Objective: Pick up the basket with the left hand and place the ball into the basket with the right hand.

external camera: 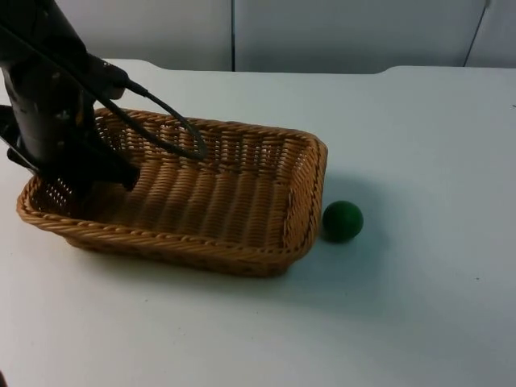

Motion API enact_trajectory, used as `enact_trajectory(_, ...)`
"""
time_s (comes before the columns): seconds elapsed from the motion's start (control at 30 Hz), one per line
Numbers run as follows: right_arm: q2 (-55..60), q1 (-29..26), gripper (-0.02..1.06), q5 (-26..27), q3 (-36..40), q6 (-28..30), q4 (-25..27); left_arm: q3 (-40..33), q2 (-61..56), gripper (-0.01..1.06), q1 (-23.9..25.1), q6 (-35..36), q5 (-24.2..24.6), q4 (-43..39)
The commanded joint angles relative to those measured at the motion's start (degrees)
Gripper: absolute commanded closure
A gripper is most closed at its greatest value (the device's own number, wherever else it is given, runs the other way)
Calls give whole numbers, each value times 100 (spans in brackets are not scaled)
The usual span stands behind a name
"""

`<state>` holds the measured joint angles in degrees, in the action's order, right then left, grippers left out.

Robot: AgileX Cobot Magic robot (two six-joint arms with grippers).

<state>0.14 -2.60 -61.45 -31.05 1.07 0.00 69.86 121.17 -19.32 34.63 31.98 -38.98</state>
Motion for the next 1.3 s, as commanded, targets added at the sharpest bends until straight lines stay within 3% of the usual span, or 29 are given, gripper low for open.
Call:
enact_trajectory(0.0,-14,-32,105,57,23,38,0,6,69,105,38,49,-143,23)
enact_trajectory(0.27,-14,-32,105,57,23,38,0,6,32,105,146,159,-169,615)
enact_trajectory(0.4,-14,-32,105,57,23,38,0,6,-150,105,271,201,-164,1382)
enact_trajectory(0.6,-14,-32,105,57,23,38,0,6,-554,105,315,156,-107,1684)
enact_trajectory(0.9,-14,-32,105,57,23,38,0,6,-1299,105,315,-999,400,3438)
enact_trajectory(1.07,-14,-32,105,57,23,38,0,-16,-1649,105,315,-1027,594,3472)
enact_trajectory(1.27,-14,-32,105,57,23,38,0,-541,-2265,105,315,-1027,293,3562)
